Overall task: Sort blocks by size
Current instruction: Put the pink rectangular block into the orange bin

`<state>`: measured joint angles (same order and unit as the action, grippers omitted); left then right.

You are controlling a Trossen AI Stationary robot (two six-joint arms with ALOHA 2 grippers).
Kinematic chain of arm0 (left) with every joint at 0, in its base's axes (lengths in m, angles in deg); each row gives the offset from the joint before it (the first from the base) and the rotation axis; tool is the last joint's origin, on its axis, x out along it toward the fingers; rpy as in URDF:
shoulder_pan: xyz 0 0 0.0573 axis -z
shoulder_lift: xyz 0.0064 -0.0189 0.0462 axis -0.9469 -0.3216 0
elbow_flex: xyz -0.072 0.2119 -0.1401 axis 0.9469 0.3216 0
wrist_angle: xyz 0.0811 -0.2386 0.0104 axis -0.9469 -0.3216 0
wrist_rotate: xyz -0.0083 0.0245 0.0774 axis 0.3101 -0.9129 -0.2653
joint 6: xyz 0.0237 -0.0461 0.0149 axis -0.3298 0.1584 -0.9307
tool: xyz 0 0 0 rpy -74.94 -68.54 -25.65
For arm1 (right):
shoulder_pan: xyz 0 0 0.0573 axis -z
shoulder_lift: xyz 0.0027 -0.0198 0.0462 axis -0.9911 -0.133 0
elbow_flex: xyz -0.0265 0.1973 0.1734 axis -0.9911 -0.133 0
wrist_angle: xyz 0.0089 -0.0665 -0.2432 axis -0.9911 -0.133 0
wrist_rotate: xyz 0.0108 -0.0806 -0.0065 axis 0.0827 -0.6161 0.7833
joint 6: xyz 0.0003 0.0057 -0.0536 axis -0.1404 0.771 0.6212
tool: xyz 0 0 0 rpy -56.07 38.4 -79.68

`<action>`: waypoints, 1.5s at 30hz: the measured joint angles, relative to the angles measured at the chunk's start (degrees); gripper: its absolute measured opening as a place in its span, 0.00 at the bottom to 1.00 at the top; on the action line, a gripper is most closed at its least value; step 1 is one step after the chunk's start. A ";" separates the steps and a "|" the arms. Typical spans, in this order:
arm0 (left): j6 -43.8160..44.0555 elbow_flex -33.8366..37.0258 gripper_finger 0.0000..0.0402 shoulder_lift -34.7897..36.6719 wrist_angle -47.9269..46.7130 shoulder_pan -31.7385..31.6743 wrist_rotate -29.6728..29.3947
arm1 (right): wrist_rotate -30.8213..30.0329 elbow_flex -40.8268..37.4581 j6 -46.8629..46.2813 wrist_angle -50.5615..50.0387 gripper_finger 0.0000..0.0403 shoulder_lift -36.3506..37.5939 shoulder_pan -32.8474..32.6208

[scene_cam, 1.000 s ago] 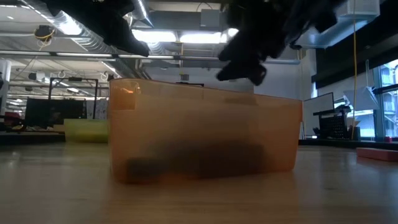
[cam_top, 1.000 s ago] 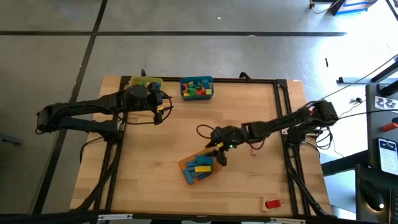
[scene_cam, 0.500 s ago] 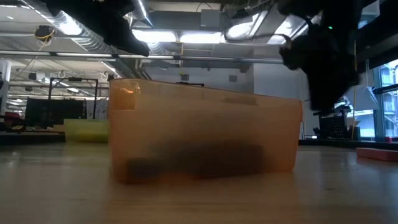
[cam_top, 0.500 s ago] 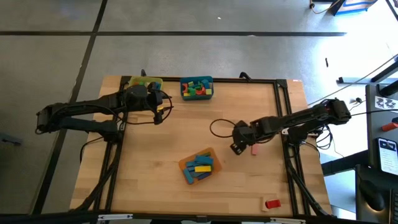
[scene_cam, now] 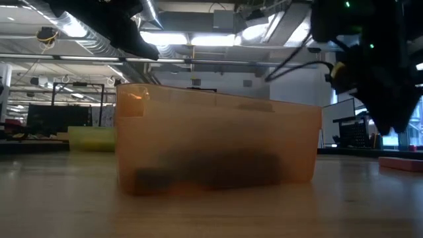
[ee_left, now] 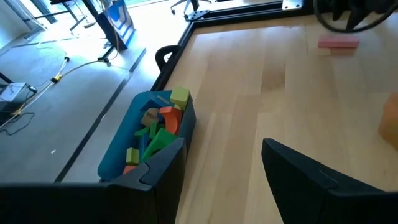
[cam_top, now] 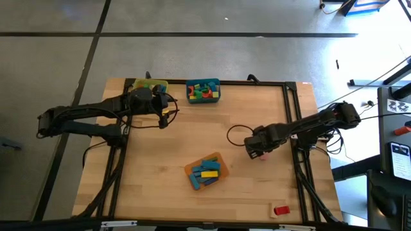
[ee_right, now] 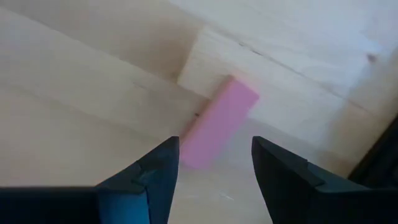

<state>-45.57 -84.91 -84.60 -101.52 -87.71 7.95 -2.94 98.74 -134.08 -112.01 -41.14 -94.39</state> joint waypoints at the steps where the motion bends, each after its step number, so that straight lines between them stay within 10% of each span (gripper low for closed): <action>1: 0.08 0.00 0.49 0.00 -0.06 0.00 -0.02 | 0.47 -0.70 -0.10 0.10 0.50 -0.15 0.00; 21: 0.23 0.02 0.49 0.00 0.32 -0.02 -0.01 | 2.95 -14.25 -2.76 17.89 0.50 -0.17 0.02; 27: 0.23 0.02 0.49 0.00 0.63 0.00 -0.02 | 2.94 -14.29 -0.29 18.56 0.37 -0.24 0.04; 45: 0.25 0.02 0.49 0.00 1.10 0.00 0.00 | -0.25 0.33 26.30 29.44 0.27 -0.54 0.04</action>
<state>-45.32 -84.88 -84.60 -100.42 -87.71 7.95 -3.18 99.08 -107.78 -82.56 -41.68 -94.35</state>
